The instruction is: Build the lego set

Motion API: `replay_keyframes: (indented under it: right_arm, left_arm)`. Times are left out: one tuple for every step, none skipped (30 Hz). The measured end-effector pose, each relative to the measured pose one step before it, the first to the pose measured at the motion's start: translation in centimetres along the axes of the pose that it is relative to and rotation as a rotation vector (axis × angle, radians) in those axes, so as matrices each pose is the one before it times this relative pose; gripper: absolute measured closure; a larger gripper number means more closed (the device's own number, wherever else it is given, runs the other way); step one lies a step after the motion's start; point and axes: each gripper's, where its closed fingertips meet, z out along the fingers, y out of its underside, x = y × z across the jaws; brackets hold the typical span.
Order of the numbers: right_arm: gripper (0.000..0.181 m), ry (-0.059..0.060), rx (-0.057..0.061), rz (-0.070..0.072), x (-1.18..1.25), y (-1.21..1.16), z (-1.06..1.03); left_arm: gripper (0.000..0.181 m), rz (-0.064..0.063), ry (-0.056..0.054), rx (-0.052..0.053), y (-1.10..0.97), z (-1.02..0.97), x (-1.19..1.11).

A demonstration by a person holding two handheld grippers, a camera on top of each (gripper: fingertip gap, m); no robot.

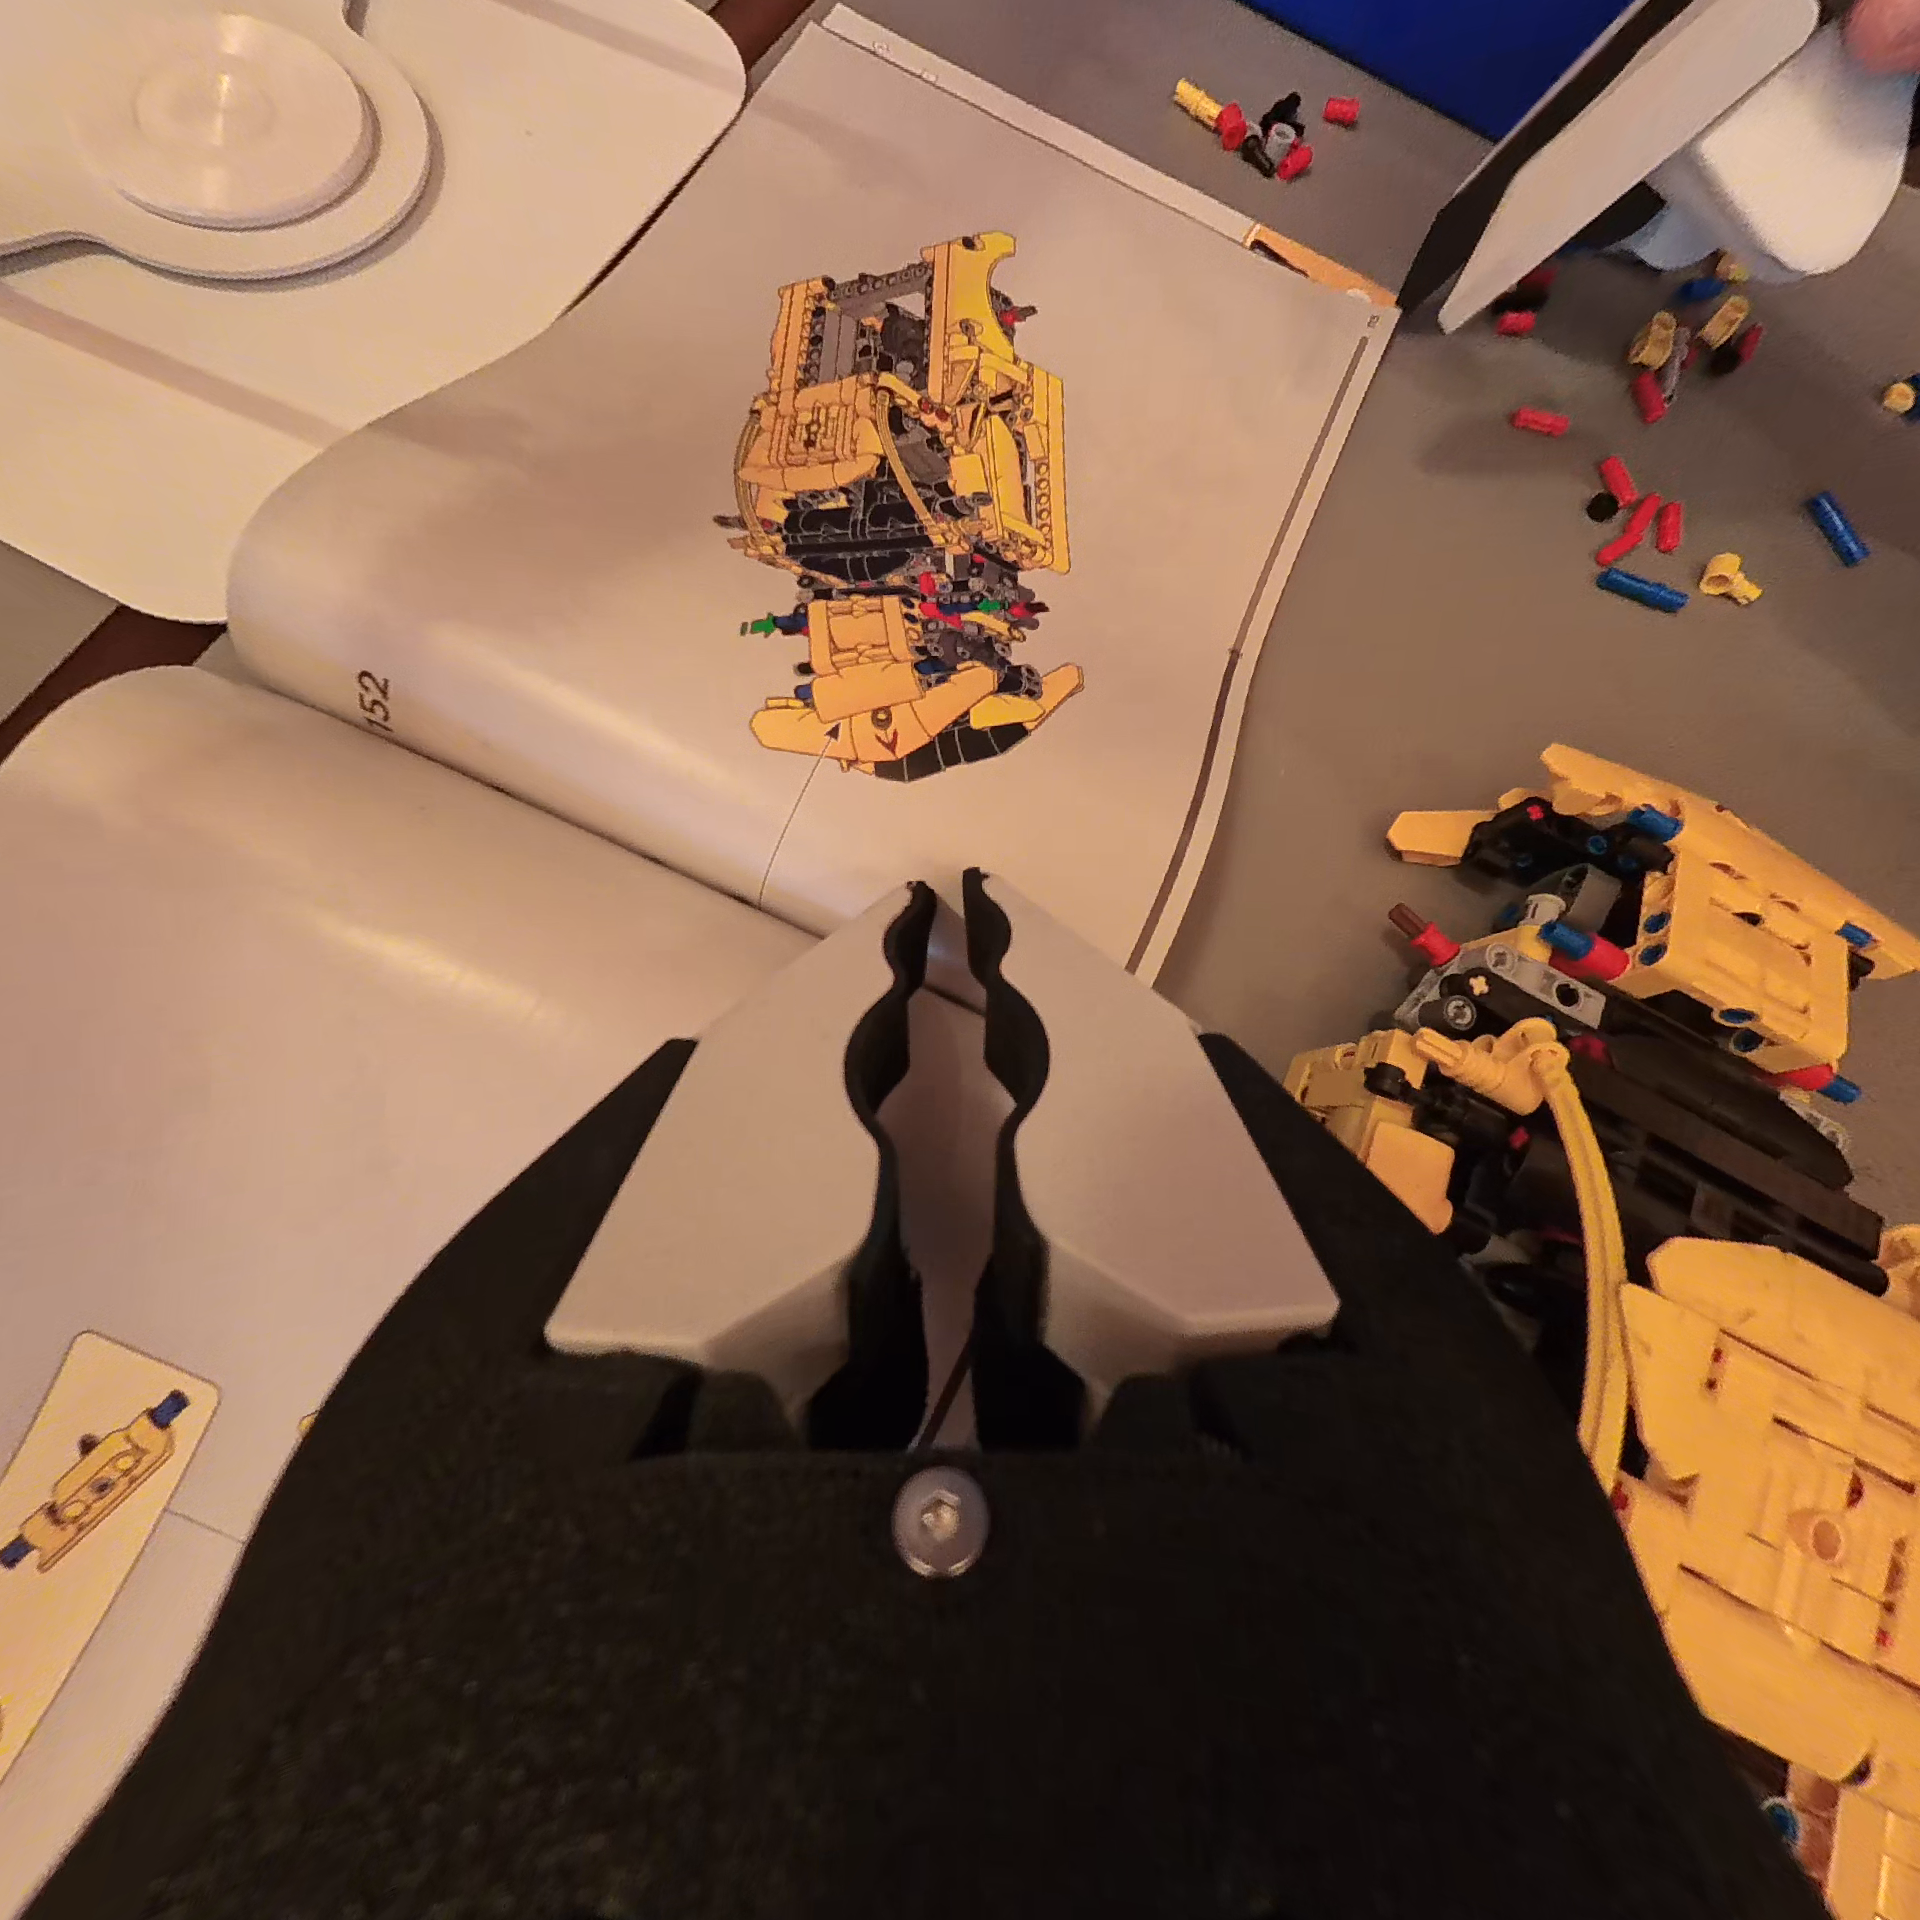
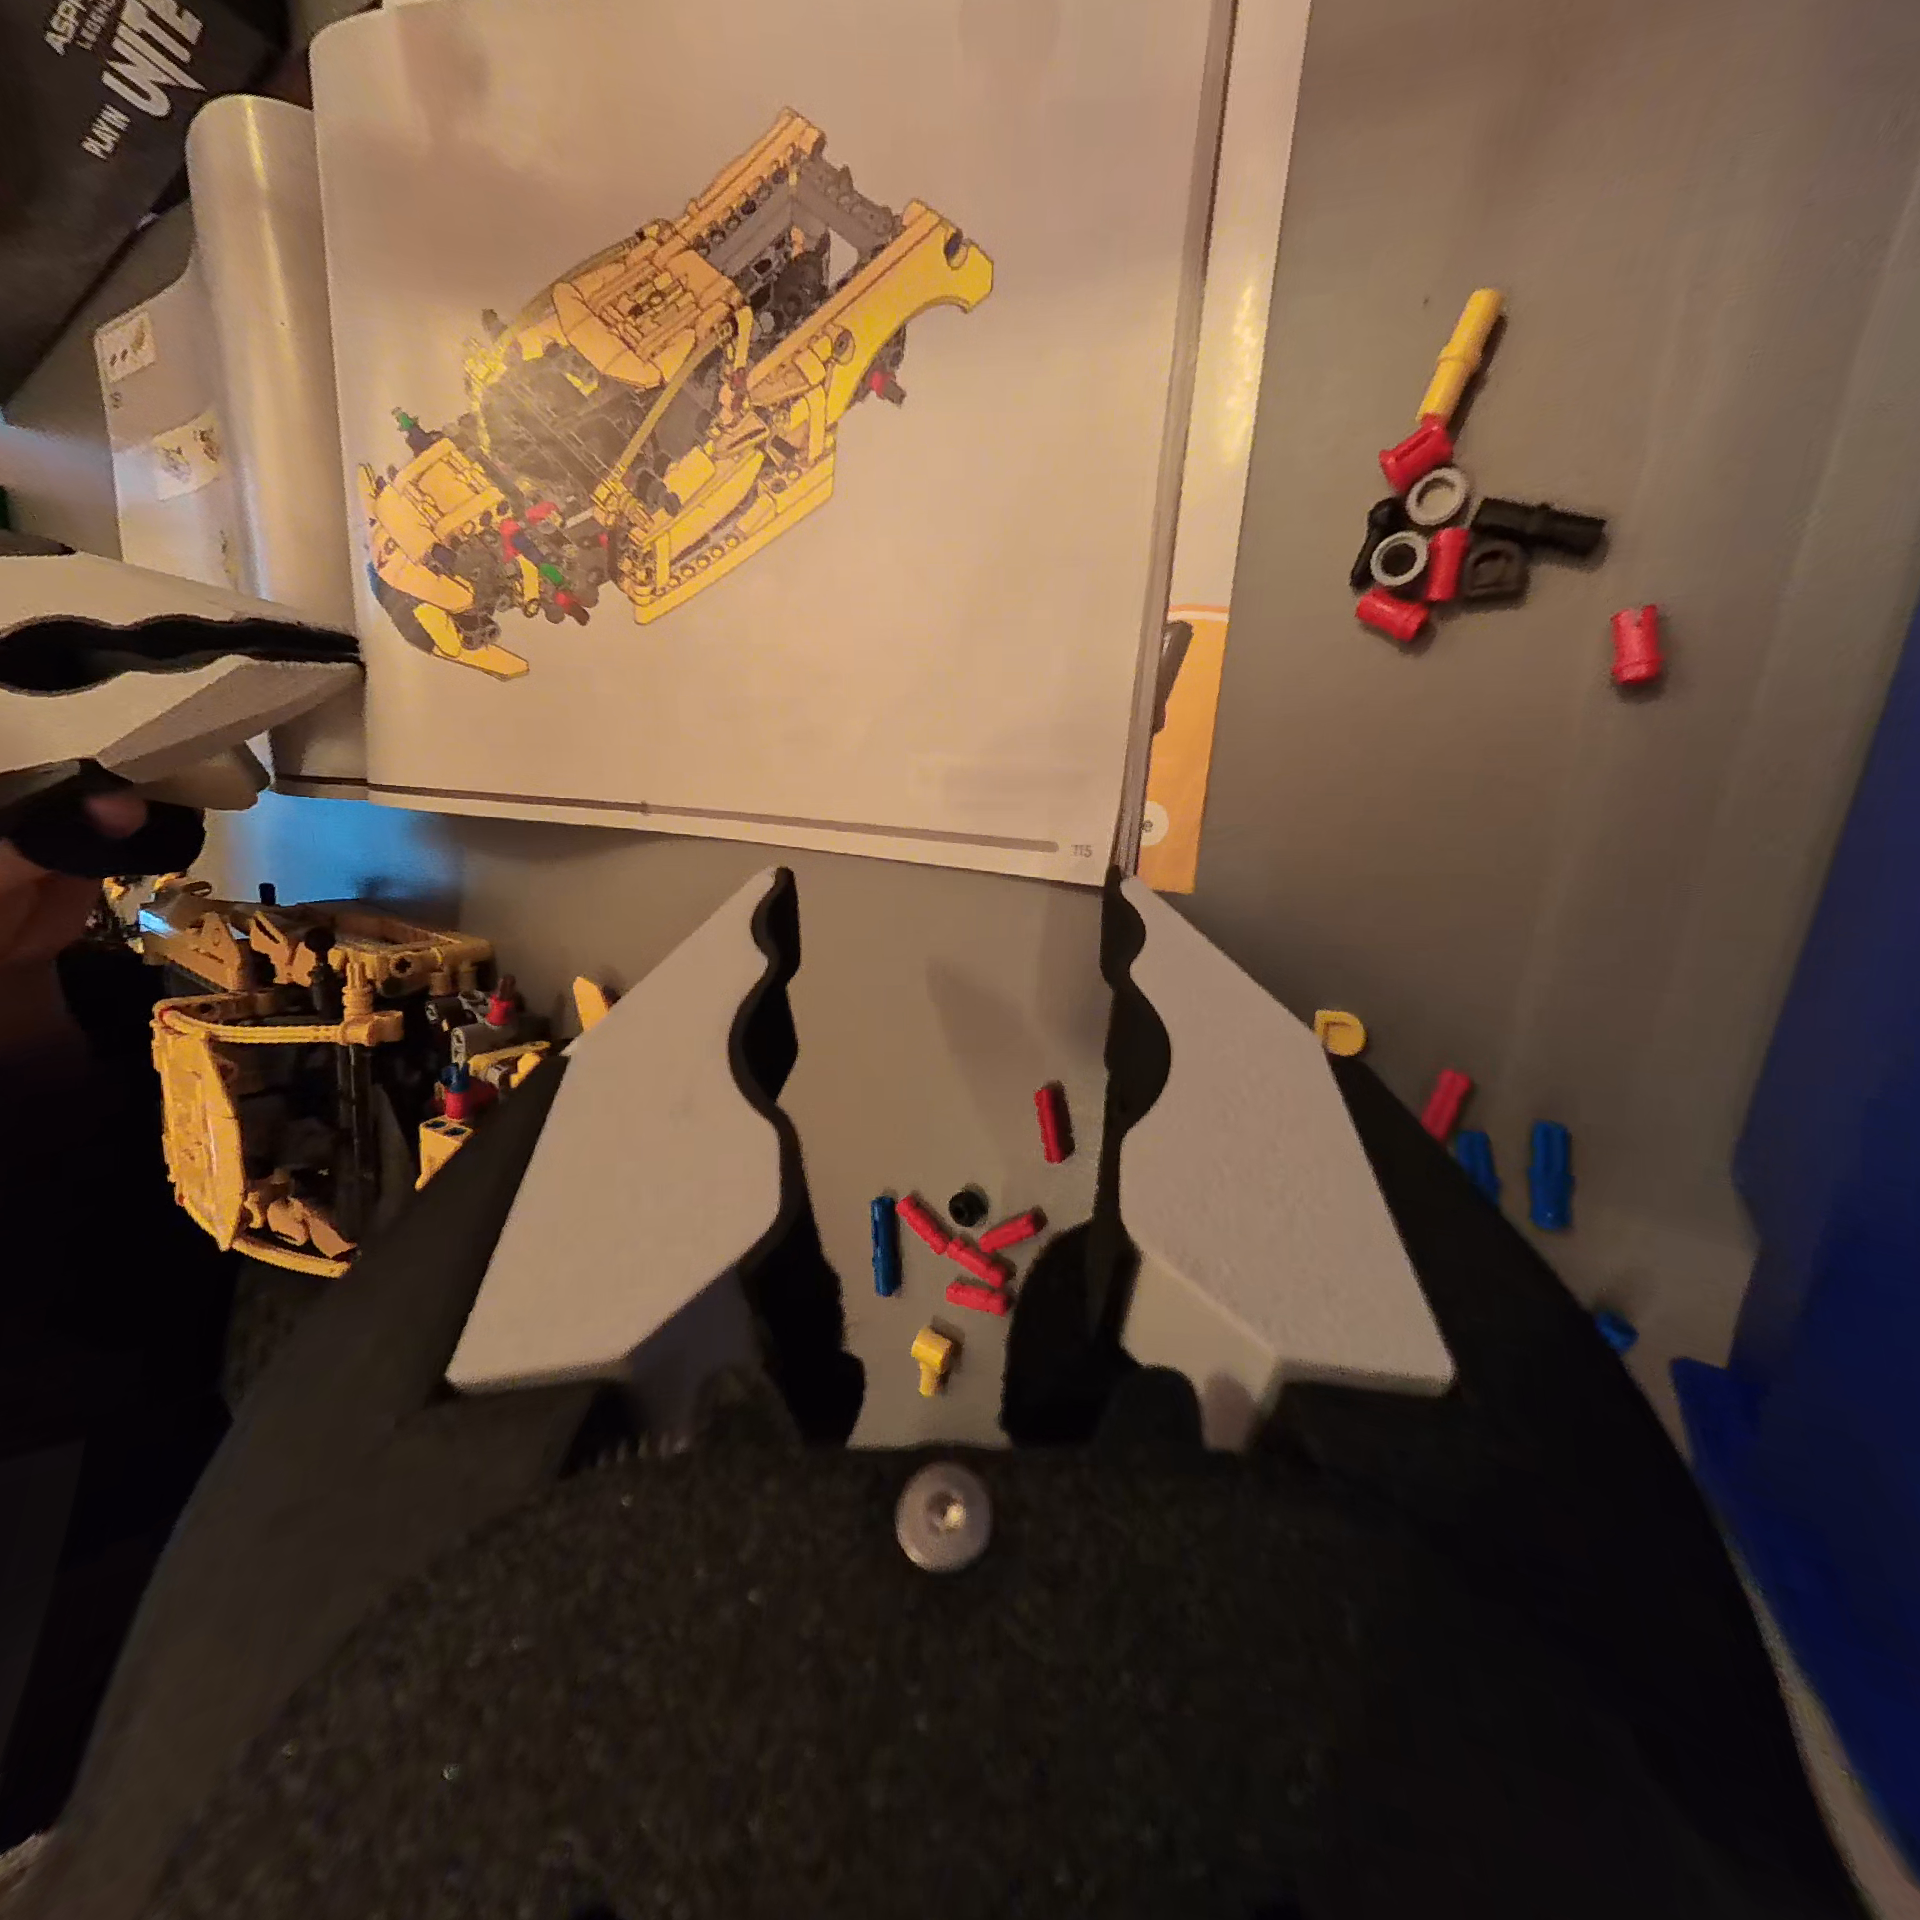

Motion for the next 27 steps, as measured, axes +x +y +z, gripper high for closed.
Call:
replay_keyframes:
  right_arm:
    - [0.124,-0.0045,0.0015,-0.0008,-0.099,-0.049,0.012]
    - [0.124,-0.0050,-0.0008,-0.0007,-0.106,0.005,0.036]
    - [0.124,0.0015,0.0000,-0.0009,0.021,0.002,0.029]
    - [0.124,0.0033,-0.0018,-0.0006,0.056,0.023,0.023]
    - [0.124,0.0019,-0.0001,-0.0005,0.055,-0.006,0.012]
    - [0.124,0.0086,0.0030,0.0025,0.165,-0.054,-0.040]
    - [0.124,0.0040,0.0035,0.0012,0.067,-0.047,-0.040]
    - [0.124,-0.0051,-0.0005,-0.0011,-0.093,0.008,-0.011]
    - [0.124,-0.0032,-0.0015,-0.0003,-0.062,0.021,0.040]
    - [0.124,0.0034,-0.0006,-0.0001,0.053,0.005,0.045]
    - [0.124,0.0016,-0.0045,0.0003,0.029,0.068,0.062]
    - [0.124,0.0015,-0.0040,0.0006,0.047,0.069,0.061]
    - [0.124,0.0006,-0.0010,0.0011,0.033,0.024,0.031]
    - [0.124,-0.0022,0.0002,0.0021,-0.011,-0.001,0.017]
    - [0.123,-0.0039,0.0010,0.0006,-0.047,-0.015,-0.001]
    - [0.124,-0.0018,0.0019,-0.0015,-0.047,-0.040,-0.011]
    - [0.124,0.0004,0.0030,-0.0011,-0.027,-0.075,-0.014]
    - [0.124,-0.0064,0.0039,-0.0011,-0.131,-0.073,0.016]
    - [0.125,-0.0172,0.0057,-0.0008,-0.300,-0.114,0.032]
    - [0.127,-0.0160,0.0058,0.0030,-0.263,-0.114,0.040]
    - [0.128,-0.0068,-0.0001,0.0023,-0.110,-0.030,0.079]
    - [0.128,0.0029,-0.0046,-0.0005,0.055,0.057,0.109]
    - [0.129,0.0077,-0.0047,0.0000,0.147,0.059,0.100]
    - [0.131,0.0084,-0.0020,0.0001,0.156,0.002,0.022]
    - [0.132,0.0048,0.0017,0.0019,0.069,-0.052,-0.051]
    - [0.133,0.0016,0.0031,0.0001,0.009,-0.037,-0.063]
    - [0.137,0.0130,0.0015,-0.0020,0.176,-0.046,-0.096]
  left_arm:
    - [0.175,0.0012,-0.0006,-0.0001,0.007,0.012,0.000]
    - [0.175,0.0001,-0.0002,0.0000,0.000,0.000,-0.003]
    - [0.175,-0.0004,0.0003,0.0000,-0.001,0.000,0.007]
    - [0.175,-0.0001,0.0003,0.0002,-0.002,-0.001,-0.004]
    - [0.175,0.0000,0.0005,0.0003,0.004,0.006,-0.005]
    - [0.175,-0.0003,0.0008,0.0004,0.003,0.007,0.003]
    - [0.175,-0.0008,0.0009,0.0004,-0.003,-0.003,-0.001]
    - [0.175,-0.0009,0.0003,0.0003,0.005,0.003,-0.009]
    - [0.175,-0.0003,0.0001,-0.0002,0.003,-0.001,0.003]
    - [0.175,0.0003,-0.0002,-0.0003,0.004,0.014,0.000]
    - [0.175,0.0005,-0.0003,0.0001,-0.001,0.001,-0.008]
    - [0.175,0.0003,-0.0001,-0.0001,0.001,-0.001,-0.003]
    - [0.175,0.0000,0.0002,0.0000,0.000,0.000,0.003]
    - [0.175,-0.0005,0.0006,0.0002,0.005,0.005,0.002]
    - [0.175,-0.0005,0.0007,0.0003,0.004,0.003,-0.007]
    - [0.175,-0.0006,0.0009,0.0004,0.002,0.007,0.005]
    - [0.175,-0.0008,0.0008,0.0004,0.003,0.004,-0.003]
    - [0.175,-0.0013,0.0007,0.0006,-0.006,0.012,-0.004]
    - [0.175,-0.0009,0.0005,0.0004,-0.004,0.000,0.004]
    - [0.175,-0.0002,0.0002,0.0002,0.005,0.006,-0.007]
    - [0.175,0.0000,0.0000,0.0001,0.005,0.008,-0.001]
    - [0.175,-0.0005,0.0002,0.0002,-0.001,-0.002,-0.004]
    - [0.175,-0.0004,0.0002,0.0001,-0.002,0.001,0.007]
    - [0.175,-0.0004,0.0000,0.0004,0.003,0.006,-0.008]
    - [0.175,0.0001,-0.0001,0.0002,0.004,-0.005,0.001]
    - [0.175,0.0004,-0.0001,0.0001,-0.001,0.000,-0.004]
    - [0.175,0.0002,0.0001,0.0000,0.007,0.007,-0.001]
